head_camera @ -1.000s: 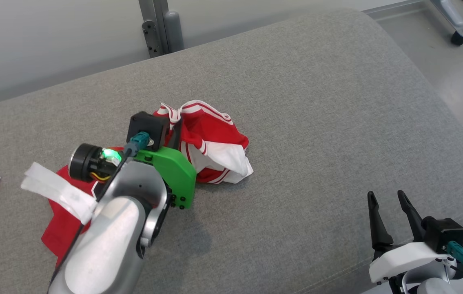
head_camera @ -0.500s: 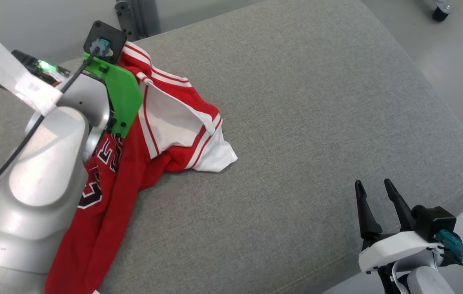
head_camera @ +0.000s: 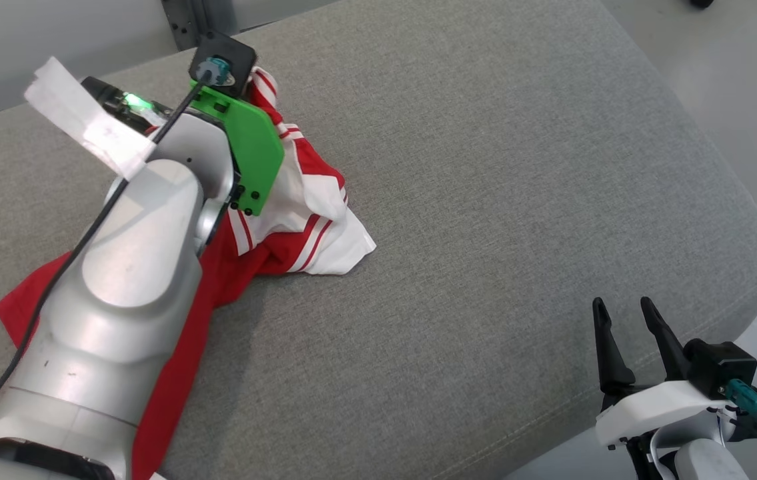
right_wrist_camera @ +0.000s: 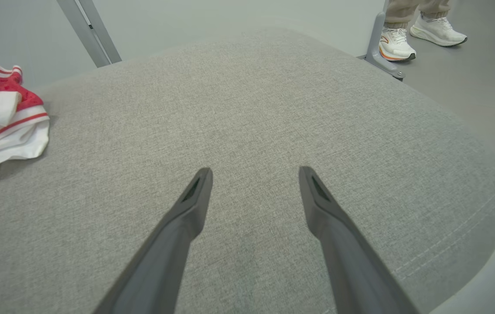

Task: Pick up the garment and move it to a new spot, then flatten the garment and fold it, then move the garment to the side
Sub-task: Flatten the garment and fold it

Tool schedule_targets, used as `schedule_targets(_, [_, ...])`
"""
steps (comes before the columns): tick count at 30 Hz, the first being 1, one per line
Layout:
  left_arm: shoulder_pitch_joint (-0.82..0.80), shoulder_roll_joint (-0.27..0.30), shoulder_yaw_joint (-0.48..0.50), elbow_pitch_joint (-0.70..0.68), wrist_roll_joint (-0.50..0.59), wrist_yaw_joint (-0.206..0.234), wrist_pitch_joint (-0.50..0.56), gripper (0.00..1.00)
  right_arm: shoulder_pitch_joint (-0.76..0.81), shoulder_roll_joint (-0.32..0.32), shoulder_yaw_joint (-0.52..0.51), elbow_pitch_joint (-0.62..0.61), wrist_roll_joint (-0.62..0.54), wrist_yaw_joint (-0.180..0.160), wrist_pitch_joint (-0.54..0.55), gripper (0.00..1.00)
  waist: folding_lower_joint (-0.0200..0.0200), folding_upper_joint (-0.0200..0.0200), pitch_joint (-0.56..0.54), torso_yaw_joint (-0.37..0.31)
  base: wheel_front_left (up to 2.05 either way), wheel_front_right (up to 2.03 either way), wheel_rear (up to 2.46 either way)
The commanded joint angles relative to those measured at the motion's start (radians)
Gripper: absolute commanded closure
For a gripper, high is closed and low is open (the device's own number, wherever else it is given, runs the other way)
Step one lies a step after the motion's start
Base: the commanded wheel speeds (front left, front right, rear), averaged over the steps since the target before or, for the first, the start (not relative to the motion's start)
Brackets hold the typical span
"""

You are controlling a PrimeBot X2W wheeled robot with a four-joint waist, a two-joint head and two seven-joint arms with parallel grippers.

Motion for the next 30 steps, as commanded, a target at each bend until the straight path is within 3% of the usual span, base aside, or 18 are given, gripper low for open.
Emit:
schedule_targets(1, [0.003,-0.018,-0.009,-0.010,-0.004,-0.007,-0.013,1.00,-0.004,-0.001,0.000,-0.001,-0.010,0.000,-0.003,0.00,-0.0001,-0.0001,-0.015,0.012,0.00,0.00,0.00])
schedule_targets(11, [0.179,-0.079,-0.060,-0.218,-0.075,-0.017,-0.040,1.00,0.047,-0.001,-0.026,0.002,-0.035,0.000,-0.003,0.00,-0.0001,-0.0001,-0.091,0.056,0.00,0.00,0.00])
schedule_targets(23, [0.457,-0.014,-0.066,-0.655,-0.197,0.006,0.071,1.00,0.087,-0.001,-0.032,0.000,-0.049,0.000,-0.003,0.00,-0.0001,-0.0001,-0.137,0.087,0.00,0.00,0.00])
schedule_targets(30, [0.525,0.013,-0.061,-0.795,-0.227,0.031,0.123,1.00,0.087,-0.001,-0.025,0.001,-0.053,0.000,-0.003,0.00,-0.0001,-0.0001,-0.136,0.086,0.00,0.00,0.00])
